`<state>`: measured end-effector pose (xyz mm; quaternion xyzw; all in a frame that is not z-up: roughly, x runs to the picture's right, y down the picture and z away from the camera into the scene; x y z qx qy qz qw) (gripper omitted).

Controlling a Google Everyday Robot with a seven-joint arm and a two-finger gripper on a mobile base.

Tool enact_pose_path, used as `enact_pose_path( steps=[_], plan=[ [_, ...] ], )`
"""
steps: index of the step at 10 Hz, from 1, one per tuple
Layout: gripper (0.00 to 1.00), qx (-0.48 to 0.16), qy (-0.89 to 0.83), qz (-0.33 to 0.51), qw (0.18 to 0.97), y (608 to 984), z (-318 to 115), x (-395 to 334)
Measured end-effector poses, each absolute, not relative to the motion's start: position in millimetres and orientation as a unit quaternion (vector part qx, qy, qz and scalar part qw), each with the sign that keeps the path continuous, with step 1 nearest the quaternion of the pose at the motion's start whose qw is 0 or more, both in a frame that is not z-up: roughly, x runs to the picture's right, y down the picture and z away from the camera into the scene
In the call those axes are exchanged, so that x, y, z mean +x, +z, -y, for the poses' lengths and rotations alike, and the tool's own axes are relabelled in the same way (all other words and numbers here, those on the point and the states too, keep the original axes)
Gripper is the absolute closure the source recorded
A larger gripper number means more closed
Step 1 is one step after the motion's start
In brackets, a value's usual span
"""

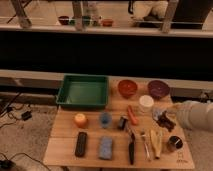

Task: Place grapes in metal cup

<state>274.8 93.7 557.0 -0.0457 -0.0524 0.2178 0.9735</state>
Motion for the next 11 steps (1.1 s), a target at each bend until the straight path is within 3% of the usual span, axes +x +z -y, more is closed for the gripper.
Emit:
enact_pose_path(
  steps=[4, 11],
  plan=[
    [1.00, -0.016, 0.265, 0.036, 0.964, 551.2, -100.1, 291.9],
    [1.00, -0.029, 0.278, 0.000, 0.960, 552.1, -118.6, 313.4]
  ],
)
